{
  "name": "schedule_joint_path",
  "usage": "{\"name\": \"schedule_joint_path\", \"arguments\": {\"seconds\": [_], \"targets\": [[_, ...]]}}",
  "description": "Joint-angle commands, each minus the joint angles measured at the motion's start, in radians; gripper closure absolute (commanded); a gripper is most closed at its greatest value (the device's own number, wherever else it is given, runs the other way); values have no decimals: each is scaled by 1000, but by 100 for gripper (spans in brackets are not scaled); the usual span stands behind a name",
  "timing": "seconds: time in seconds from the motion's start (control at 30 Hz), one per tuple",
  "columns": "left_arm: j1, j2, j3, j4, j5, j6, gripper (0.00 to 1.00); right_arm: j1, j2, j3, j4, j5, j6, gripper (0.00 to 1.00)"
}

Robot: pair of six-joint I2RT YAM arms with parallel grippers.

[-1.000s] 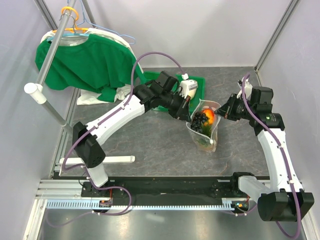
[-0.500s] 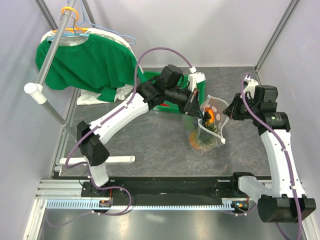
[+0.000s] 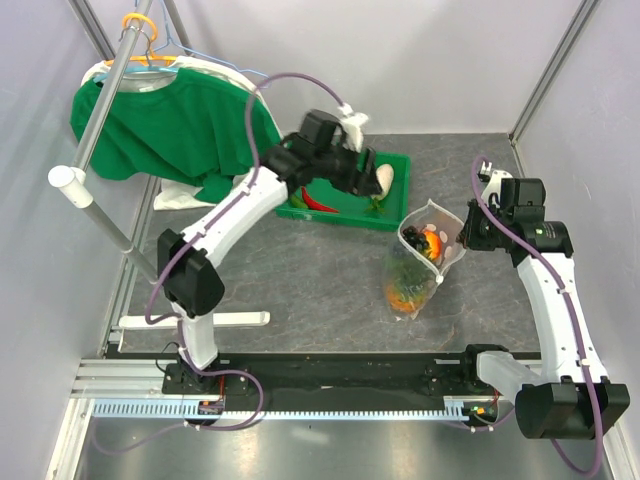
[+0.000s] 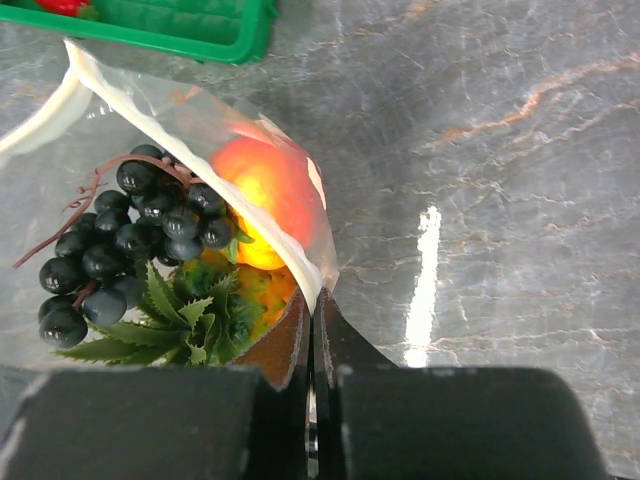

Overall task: Place the food in the zip-top bag and seal the zipper
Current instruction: Adjust the zipper food storage bag at the center of the board, then pick up the fake vegetable from the bin.

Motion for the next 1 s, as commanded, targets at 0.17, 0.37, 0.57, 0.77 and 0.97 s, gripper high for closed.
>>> {"name": "schedule_joint_path", "arguments": {"seconds": [0.17, 0.37, 0.57, 0.77, 0.97], "targets": [[162, 103, 89, 115, -240, 207, 31, -4, -16, 0, 28, -14, 3, 100], [159, 284, 146, 187, -208, 178, 27, -4, -30, -11, 51, -57, 16, 100], [108, 433, 222, 272, -177, 201, 33, -4, -30, -11, 51, -54, 22, 100], [65, 534, 266, 310, -223, 223, 33, -5, -29, -16, 56, -55, 28, 100], [64, 600, 290, 319, -328, 211, 35, -5, -24, 1, 57, -57, 29, 100]]}}
